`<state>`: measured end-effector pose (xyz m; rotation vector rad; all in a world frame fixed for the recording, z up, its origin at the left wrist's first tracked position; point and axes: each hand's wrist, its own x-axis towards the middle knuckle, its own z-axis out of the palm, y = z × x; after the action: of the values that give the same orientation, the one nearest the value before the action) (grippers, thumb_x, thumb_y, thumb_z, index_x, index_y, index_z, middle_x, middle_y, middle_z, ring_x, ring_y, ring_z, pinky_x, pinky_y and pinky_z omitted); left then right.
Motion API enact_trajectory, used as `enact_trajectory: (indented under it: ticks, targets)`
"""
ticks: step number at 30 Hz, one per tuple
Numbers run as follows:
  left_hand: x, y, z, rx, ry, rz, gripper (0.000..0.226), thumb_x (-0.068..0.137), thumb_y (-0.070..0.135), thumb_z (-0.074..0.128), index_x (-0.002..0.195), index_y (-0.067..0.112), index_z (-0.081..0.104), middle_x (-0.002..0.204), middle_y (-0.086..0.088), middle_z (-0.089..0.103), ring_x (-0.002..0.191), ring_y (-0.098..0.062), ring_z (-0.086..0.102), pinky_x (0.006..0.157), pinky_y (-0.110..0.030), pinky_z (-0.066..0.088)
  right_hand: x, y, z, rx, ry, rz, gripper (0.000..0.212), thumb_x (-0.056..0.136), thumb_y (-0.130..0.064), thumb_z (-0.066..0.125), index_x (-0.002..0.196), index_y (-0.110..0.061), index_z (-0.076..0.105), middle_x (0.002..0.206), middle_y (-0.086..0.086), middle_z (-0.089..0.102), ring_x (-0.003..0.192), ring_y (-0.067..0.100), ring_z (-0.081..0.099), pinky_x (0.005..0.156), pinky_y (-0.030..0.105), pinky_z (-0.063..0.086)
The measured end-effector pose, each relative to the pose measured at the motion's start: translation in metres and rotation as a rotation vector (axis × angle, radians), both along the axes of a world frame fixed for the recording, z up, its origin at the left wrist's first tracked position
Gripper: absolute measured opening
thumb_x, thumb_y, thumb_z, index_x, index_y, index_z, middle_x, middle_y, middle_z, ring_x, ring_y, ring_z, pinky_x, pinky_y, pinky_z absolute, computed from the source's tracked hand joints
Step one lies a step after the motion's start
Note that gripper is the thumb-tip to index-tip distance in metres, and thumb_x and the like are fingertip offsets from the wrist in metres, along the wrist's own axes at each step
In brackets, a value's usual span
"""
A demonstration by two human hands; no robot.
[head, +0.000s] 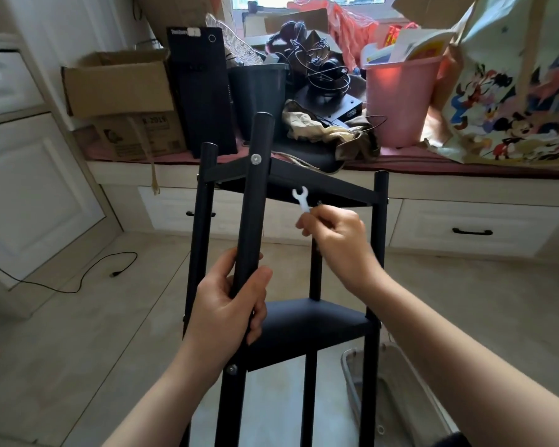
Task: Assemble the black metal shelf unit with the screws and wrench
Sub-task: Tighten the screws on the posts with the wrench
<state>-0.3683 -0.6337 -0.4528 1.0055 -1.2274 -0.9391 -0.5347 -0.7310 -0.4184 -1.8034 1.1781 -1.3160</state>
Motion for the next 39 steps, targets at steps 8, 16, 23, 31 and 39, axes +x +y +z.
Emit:
enact_trajectory:
  ticks: [8,16,23,31,39]
  targets:
    - [0.003,0.003,-0.001,-0.028,-0.015,-0.010,0.012,0.093,0.034,0.067,0.101,0.027,0.062,0.054,-0.007,0.047,0.037,-0.021,0.041,0.036,-0.025,0.038,-0.061,-0.012,-0.018,0.232,0.327,-0.107,0.022,0.094,-0.019,0.057,0.083,-0.016,0.075,0.095,0.003,0.072,0.097,0.020,0.062,0.081,0.033,0.046]
    - [0.002,0.004,0.002,-0.036,-0.001,-0.012,0.018,0.092,0.035,0.069,0.099,0.022,0.060,0.055,-0.009,0.041,0.036,-0.019,0.039,0.034,-0.024,0.036,-0.095,-0.018,-0.030,0.253,0.303,-0.273,0.024,0.089,-0.011,0.058,0.076,-0.018,0.076,0.086,-0.005,0.068,0.102,0.019,0.057,0.081,0.027,0.039]
    - [0.004,-0.001,0.003,-0.080,-0.077,0.070,0.025,0.084,0.030,0.070,0.099,0.016,0.056,0.048,-0.008,0.038,0.034,-0.021,0.035,0.034,-0.026,0.033,-0.100,-0.019,-0.041,0.643,0.088,-0.028,0.021,0.094,-0.017,0.058,0.086,-0.019,0.077,0.120,0.000,0.062,0.113,0.022,0.055,0.089,0.043,0.049]
    - [0.024,-0.016,-0.003,-0.080,-0.176,0.193,0.017,0.094,0.017,0.068,0.099,0.010,0.054,0.048,-0.008,0.040,0.034,-0.024,0.036,0.036,-0.028,0.034,-0.093,-0.022,-0.039,0.580,-0.009,-0.056,0.021,0.094,-0.020,0.060,0.080,-0.016,0.075,0.105,-0.003,0.062,0.097,0.023,0.057,0.082,0.042,0.046]
    - [0.048,-0.031,-0.010,-0.031,-0.319,0.378,0.019,0.094,0.019,0.069,0.087,0.013,0.053,0.050,-0.003,0.047,0.040,-0.018,0.044,0.040,-0.026,0.041,-0.081,-0.018,-0.032,0.532,-0.069,-0.026,0.020,0.091,-0.019,0.064,0.076,-0.016,0.077,0.102,-0.002,0.066,0.091,0.023,0.057,0.077,0.041,0.047]
